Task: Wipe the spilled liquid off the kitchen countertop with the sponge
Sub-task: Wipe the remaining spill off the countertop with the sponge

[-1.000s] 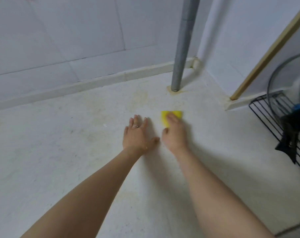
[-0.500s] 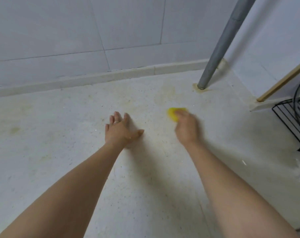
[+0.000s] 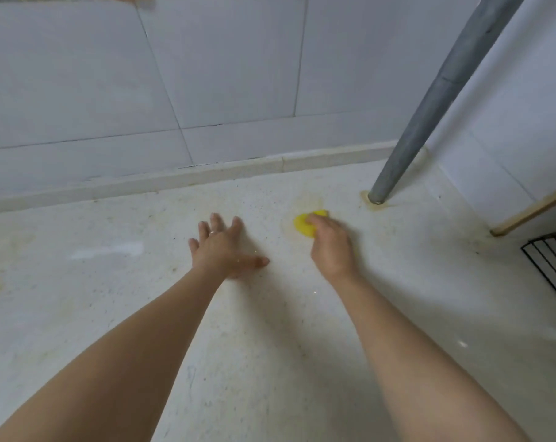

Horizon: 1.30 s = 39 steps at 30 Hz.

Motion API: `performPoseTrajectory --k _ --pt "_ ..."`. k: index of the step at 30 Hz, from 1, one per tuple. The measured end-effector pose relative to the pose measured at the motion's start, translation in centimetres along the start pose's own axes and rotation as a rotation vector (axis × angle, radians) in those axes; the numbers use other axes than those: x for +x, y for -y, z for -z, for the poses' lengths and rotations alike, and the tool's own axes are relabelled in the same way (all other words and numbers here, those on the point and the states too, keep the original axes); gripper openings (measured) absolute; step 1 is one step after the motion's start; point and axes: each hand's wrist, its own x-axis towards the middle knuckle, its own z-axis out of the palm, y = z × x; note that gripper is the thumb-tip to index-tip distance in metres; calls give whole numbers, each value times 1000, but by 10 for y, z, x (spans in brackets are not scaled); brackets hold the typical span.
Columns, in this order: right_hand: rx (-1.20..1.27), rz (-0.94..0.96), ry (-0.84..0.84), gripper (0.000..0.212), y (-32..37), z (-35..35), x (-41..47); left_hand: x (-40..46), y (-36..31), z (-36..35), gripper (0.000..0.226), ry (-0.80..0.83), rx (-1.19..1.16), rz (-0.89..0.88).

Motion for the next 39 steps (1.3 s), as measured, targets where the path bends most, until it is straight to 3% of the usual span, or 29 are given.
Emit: performPoseTrajectory --k 4,5,8,10,14,15,18,20,24,25,29,34,35,38,39 --pt "1 -385 -127 49 -11 11 55 6 5 -5 105 1 7 -1" --pt "23 -354 -67 48 8 1 57 8 4 -6 105 -4 9 5" --pt "168 15 190 44 61 -37 34 8 2 -5 107 -18 5 18" --pt "204 109 230 42 57 -34 26 4 4 -3 104 -25 -9 -11" --pt "-14 -289 16 44 13 4 48 -12 33 5 107 -54 -68 8" --pt "-34 -305 27 44 28 -2 41 -17 47 6 112 -59 -65 50" --pt "122 104 299 41 97 -49 -10 -29 81 4 118 -58 -61 121" --pt "157 242 306 40 104 -55 -24 -37 94 3 119 -37 -53 119" --pt "-78 -144 96 37 57 -26 8 -53 97 -3 119 6 -52 63" --pt "-93 -162 86 38 67 -31 1 -58 97 -5 120 9 -61 62" --pt "106 201 325 36 126 -71 -59 -70 96 -9 117 14 -90 30" --pt "-99 -61 130 33 88 -35 -49 -95 121 -9 117 11 -132 7" --pt "-125 -50 149 35 101 -38 -61 -100 126 -11 116 10 -133 2" --pt "-47 234 346 40 152 -68 -117 -114 136 -17 110 18 -148 -19" --pt "-27 283 321 39 155 -72 -129 -120 141 -18 108 19 -148 -34"
